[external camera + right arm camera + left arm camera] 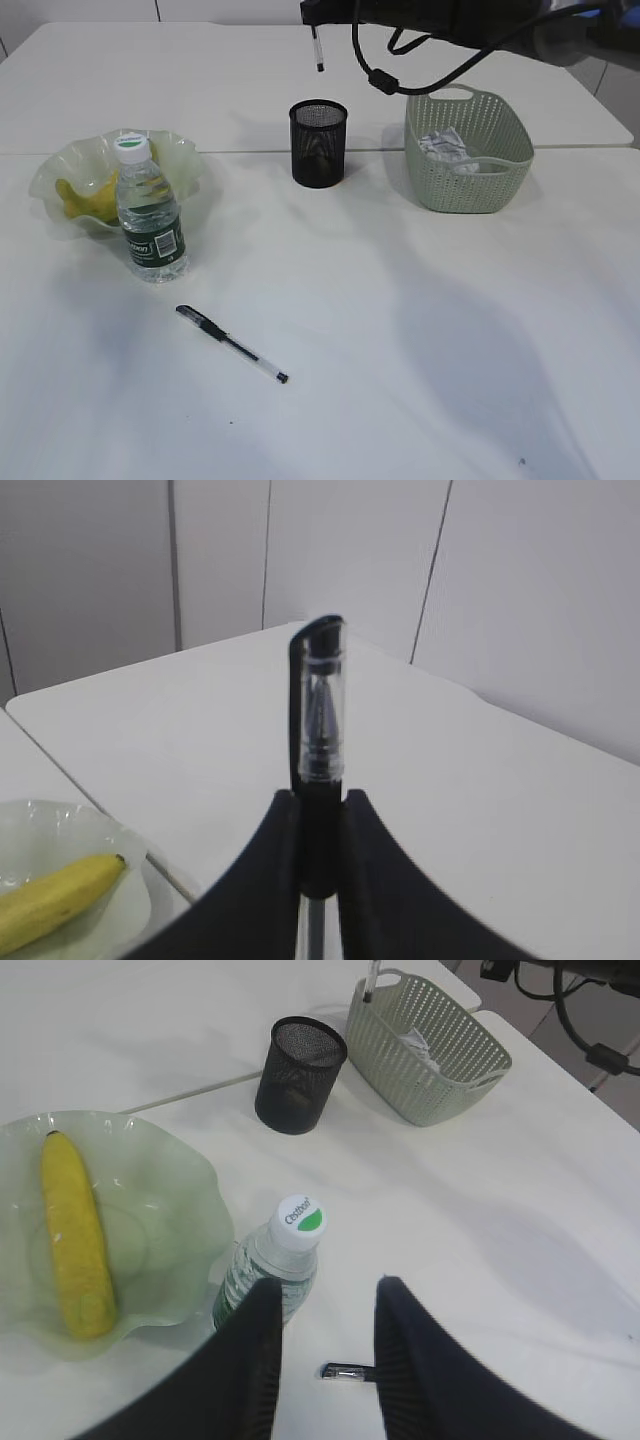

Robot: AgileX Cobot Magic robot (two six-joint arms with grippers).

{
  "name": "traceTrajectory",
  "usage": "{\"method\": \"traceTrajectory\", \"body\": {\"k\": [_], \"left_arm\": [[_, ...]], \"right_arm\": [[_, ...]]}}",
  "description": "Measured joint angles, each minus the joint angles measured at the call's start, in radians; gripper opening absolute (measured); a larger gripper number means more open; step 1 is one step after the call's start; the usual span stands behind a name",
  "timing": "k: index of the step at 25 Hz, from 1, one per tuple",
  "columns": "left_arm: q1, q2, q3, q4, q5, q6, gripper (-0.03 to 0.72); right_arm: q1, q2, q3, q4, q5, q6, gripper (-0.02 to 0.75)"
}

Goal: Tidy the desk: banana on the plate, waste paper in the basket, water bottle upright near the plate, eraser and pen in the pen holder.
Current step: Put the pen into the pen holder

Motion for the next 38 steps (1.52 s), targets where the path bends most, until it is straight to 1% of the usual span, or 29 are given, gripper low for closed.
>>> {"method": "traceTrajectory", "body": {"k": [3, 7, 17, 31, 38], "left_arm": [[0.0, 0.0, 0.0, 0.0, 0.0, 0.0, 0.216], [0.0, 0.0, 0.0, 0.0, 0.0, 0.0, 0.216], [0.0, 0.0, 0.0, 0.0, 0.0, 0.0, 0.216], [0.0, 0.0, 0.0, 0.0, 0.0, 0.0, 0.216], [0.0, 0.0, 0.0, 0.0, 0.0, 0.0, 0.216]], "right_arm": [[-0.002, 0.026, 0.0, 0.103, -0.012, -0.076, 0.047], [-0.002, 0.061, 0.0, 0.134, -0.02, -0.098, 0.047], [-0.002, 0.095, -0.005, 0.138, -0.041, -0.154, 0.046], [-0.003, 0.208, -0.171, 0.142, -0.069, -0.164, 0.045], [-0.021, 0.24, -0.188, 0.142, -0.074, -0.16, 0.045]]}}
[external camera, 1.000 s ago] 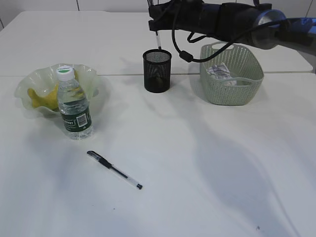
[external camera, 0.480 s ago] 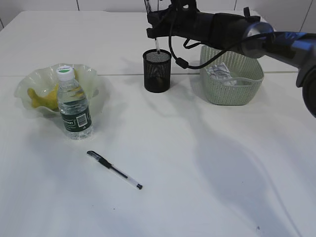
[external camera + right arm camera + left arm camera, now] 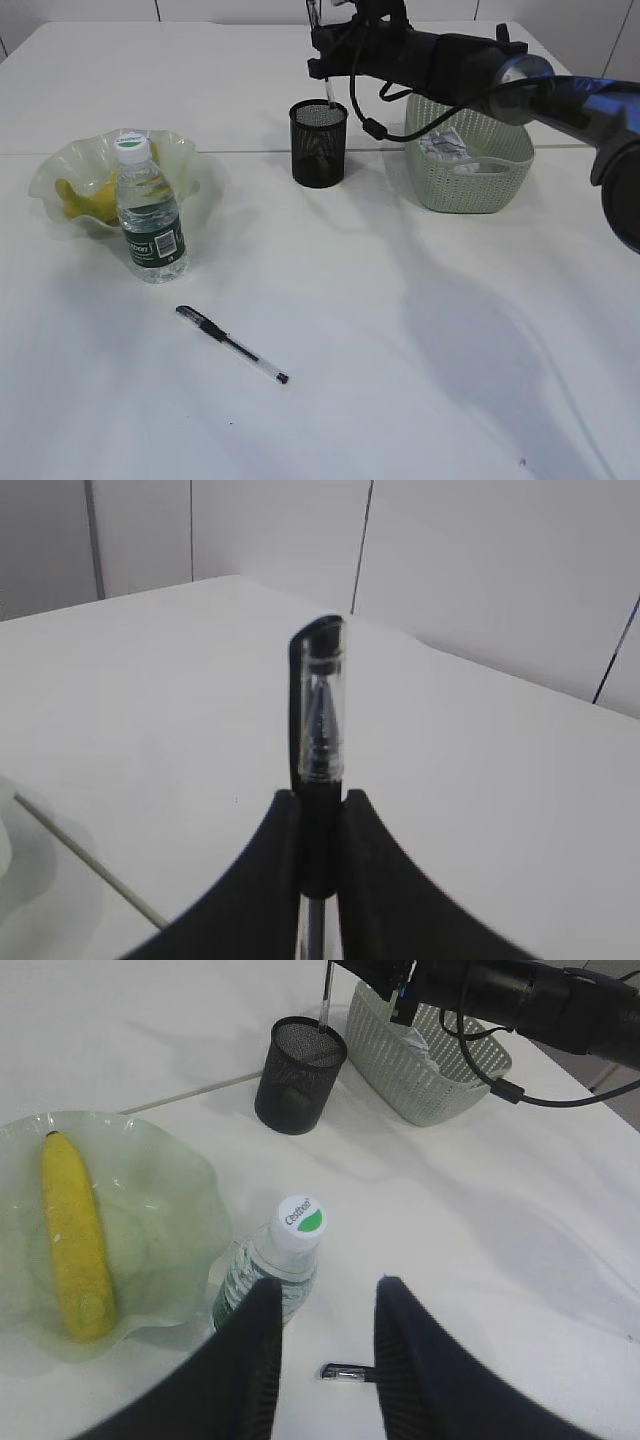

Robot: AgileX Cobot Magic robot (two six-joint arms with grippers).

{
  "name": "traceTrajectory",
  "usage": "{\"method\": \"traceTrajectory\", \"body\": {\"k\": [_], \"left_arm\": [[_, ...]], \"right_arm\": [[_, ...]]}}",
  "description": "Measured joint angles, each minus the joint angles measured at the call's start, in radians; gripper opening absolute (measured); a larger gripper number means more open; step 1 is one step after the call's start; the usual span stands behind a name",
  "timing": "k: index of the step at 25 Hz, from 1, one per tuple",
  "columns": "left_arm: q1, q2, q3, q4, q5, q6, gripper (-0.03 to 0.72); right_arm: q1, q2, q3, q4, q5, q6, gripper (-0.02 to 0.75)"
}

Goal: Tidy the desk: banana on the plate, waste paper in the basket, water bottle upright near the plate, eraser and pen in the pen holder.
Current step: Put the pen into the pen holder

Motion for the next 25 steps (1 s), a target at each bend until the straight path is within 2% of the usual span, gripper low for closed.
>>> {"method": "traceTrajectory", "body": {"k": [25], "left_arm": [[0.0, 0.0, 0.0, 0.0, 0.0, 0.0, 0.216]], "right_arm": [[-0.002, 0.044, -0.023, 0.002, -0.012, 0.002, 0.045]]}}
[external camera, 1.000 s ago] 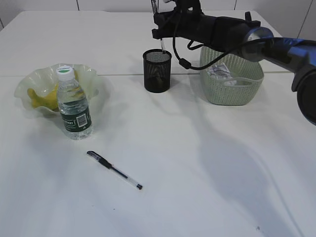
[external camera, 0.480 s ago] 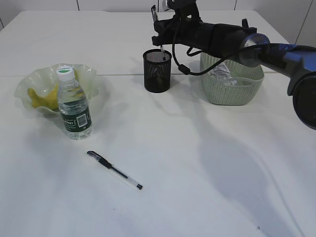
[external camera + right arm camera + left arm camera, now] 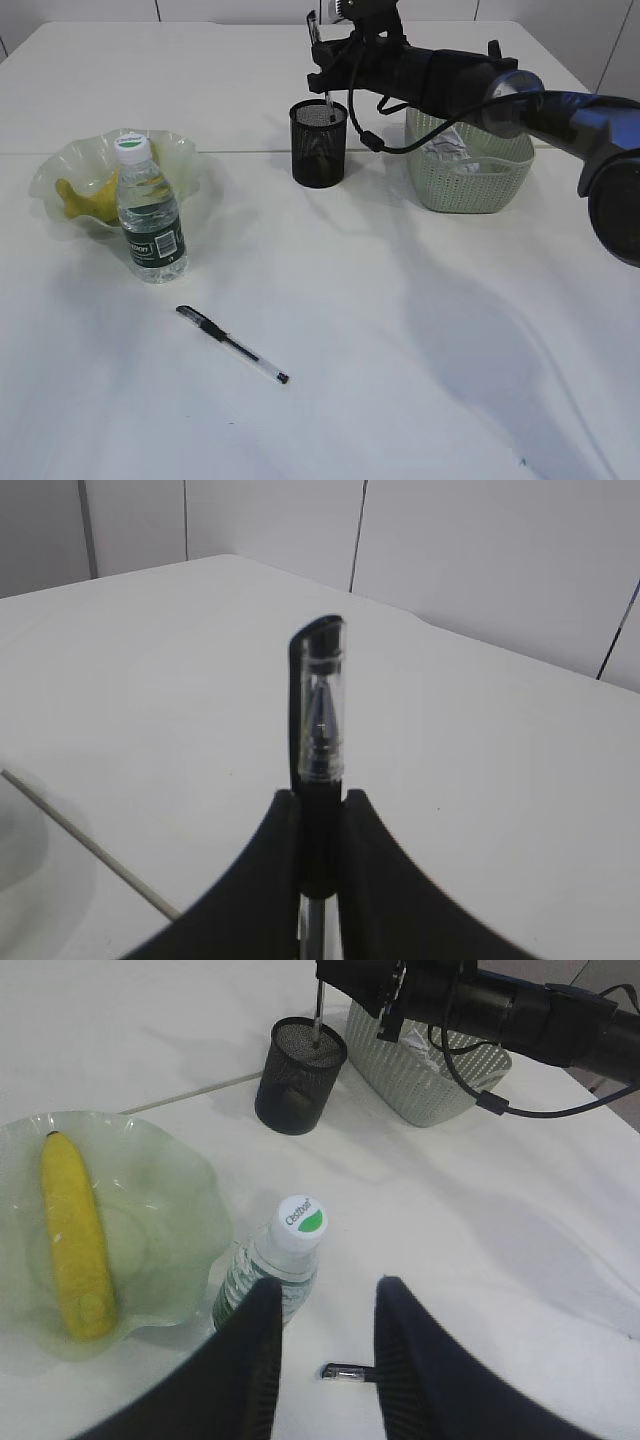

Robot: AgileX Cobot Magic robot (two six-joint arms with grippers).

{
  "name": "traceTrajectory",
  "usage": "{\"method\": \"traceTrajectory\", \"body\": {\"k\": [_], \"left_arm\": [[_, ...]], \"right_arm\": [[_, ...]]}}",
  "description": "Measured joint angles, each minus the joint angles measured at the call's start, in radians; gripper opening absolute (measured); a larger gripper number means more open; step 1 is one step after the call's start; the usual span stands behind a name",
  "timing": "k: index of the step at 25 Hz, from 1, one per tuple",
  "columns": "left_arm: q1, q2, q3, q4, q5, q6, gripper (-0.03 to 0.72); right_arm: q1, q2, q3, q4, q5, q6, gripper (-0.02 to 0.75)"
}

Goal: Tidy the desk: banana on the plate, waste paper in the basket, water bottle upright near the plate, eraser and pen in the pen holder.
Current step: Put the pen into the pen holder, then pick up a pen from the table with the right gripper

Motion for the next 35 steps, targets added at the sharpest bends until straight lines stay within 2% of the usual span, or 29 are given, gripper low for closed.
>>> {"method": "traceTrajectory", "body": {"k": [4, 11, 17, 28, 35], "left_arm": [[0.0, 0.0, 0.0, 0.0, 0.0, 0.0, 0.216], [0.0, 0.0, 0.0, 0.0, 0.0, 0.0, 0.216], [0.0, 0.0, 0.0, 0.0, 0.0, 0.0, 0.216], [0.0, 0.0, 0.0, 0.0, 0.0, 0.0, 0.216], [0.0, 0.0, 0.0, 0.0, 0.0, 0.0, 0.216]], "right_arm": [[0.0, 0.0, 0.0, 0.0, -0.002, 0.0, 0.053], [0.0, 0.0, -0.002, 0.0, -0.002, 0.0, 0.127], [0.0, 0.0, -0.002, 0.0, -0.002, 0.0, 0.155], [0.0, 0.0, -0.002, 0.0, -0.002, 0.002, 0.172], [0.0, -0.006, -0.048, 0.0, -0.002, 0.082, 0.174]]}}
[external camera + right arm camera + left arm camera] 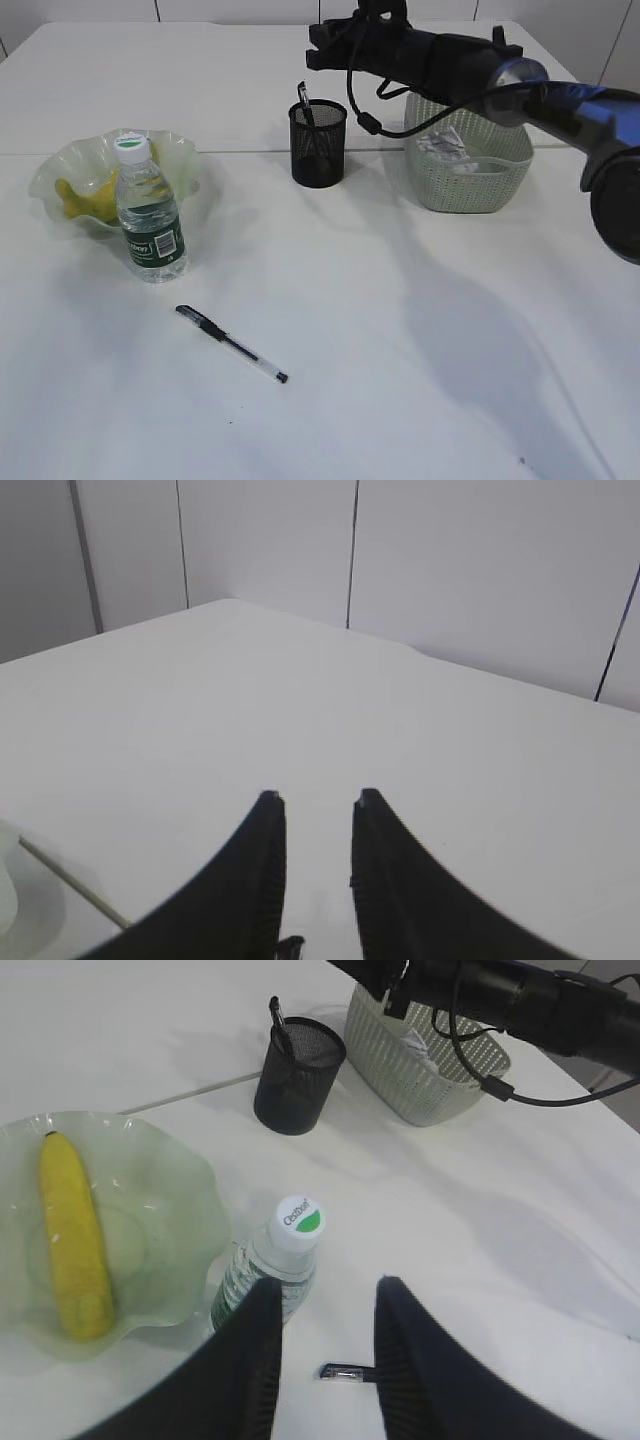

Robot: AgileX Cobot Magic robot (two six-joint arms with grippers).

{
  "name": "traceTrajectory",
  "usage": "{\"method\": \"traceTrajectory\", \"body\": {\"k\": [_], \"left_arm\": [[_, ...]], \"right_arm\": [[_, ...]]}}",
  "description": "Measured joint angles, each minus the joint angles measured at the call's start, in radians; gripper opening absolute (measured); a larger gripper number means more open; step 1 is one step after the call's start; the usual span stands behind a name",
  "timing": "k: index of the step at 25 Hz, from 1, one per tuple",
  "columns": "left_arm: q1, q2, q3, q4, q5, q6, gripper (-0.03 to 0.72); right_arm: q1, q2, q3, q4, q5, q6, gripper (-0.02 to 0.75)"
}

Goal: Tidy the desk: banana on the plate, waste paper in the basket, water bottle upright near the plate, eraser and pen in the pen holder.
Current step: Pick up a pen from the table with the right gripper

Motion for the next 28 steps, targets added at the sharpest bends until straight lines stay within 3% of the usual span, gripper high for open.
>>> {"method": "traceTrajectory", "body": {"k": [7, 11, 16, 20, 28], "left_arm": [[0.0, 0.0, 0.0, -0.037, 0.0, 0.023, 0.216], [0.0, 0.0, 0.0, -0.08, 0.0, 0.039, 0.216], [0.0, 0.0, 0.0, -0.094, -0.017, 0.044, 0.216], [0.0, 0.0, 0.0, -0.097, -0.015, 0.045, 0.216], [0.0, 0.0, 0.0, -0.097, -0.003, 0.046, 0.216]], "right_arm": [[0.0, -0.08, 0.0, -0.081, 0.005, 0.072, 0.174], [-0.002, -0.118, 0.0, -0.34, 0.091, 0.311, 0.174], [-0.006, -0.14, 0.0, -0.761, 0.348, 0.642, 0.174], [-0.01, -0.155, 0.0, -0.969, 0.504, 0.774, 0.174], [-0.014, -0.191, -0.009, -1.067, 0.778, 0.971, 0.174]]}}
